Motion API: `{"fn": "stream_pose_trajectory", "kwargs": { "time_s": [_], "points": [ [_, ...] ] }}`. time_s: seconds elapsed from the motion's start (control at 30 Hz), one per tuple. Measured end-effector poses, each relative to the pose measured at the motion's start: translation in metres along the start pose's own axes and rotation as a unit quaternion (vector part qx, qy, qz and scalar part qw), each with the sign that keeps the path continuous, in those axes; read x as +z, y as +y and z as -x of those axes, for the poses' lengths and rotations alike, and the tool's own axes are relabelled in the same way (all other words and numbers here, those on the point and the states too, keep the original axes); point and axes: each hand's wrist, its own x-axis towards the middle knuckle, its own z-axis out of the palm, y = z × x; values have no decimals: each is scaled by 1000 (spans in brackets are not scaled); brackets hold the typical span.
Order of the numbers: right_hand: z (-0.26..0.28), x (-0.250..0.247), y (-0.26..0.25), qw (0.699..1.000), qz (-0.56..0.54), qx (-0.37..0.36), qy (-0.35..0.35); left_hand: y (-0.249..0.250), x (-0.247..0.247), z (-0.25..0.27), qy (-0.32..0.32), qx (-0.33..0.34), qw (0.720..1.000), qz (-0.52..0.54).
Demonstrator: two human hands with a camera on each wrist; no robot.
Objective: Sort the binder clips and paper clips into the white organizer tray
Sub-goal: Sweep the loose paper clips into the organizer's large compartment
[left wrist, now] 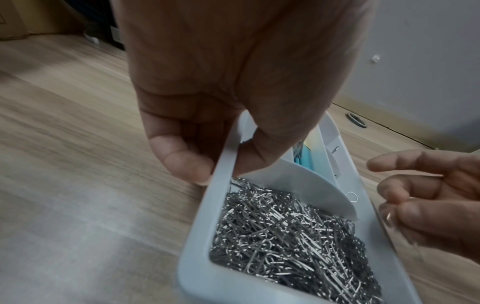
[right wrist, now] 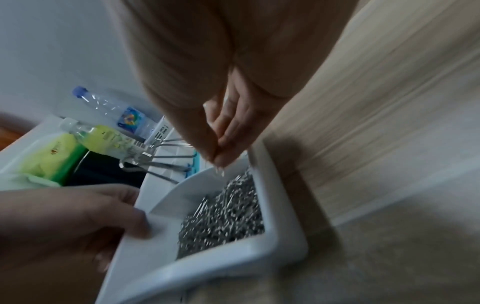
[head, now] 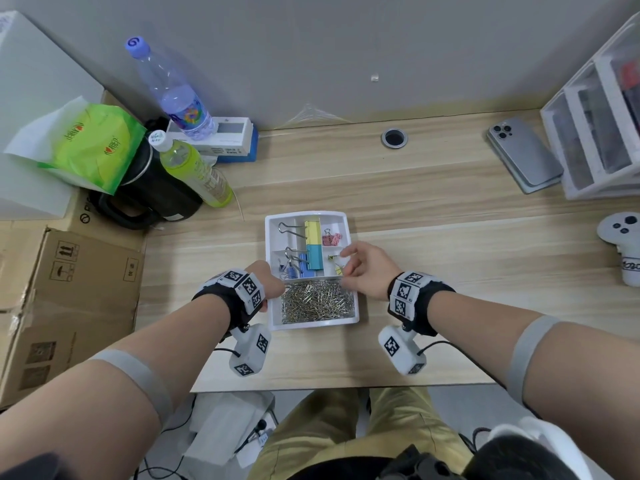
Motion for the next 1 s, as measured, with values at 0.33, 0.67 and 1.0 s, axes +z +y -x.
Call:
{"fn": "stream_pose_trajectory", "kwargs": {
  "time_s": [0.33, 0.67, 1.0],
  "points": [
    [-6, -31, 12, 975, 172, -46, 134, 6, -8, -6, -37, 22, 998, -50],
    [-21, -68, 9, 950, 272, -31, 152, 36, -18, -22, -49, 116, 972, -199],
    [-41, -106, -10, 928, 349, 41, 122, 82, -50, -64, 143, 175, 966, -123]
  ]
}}
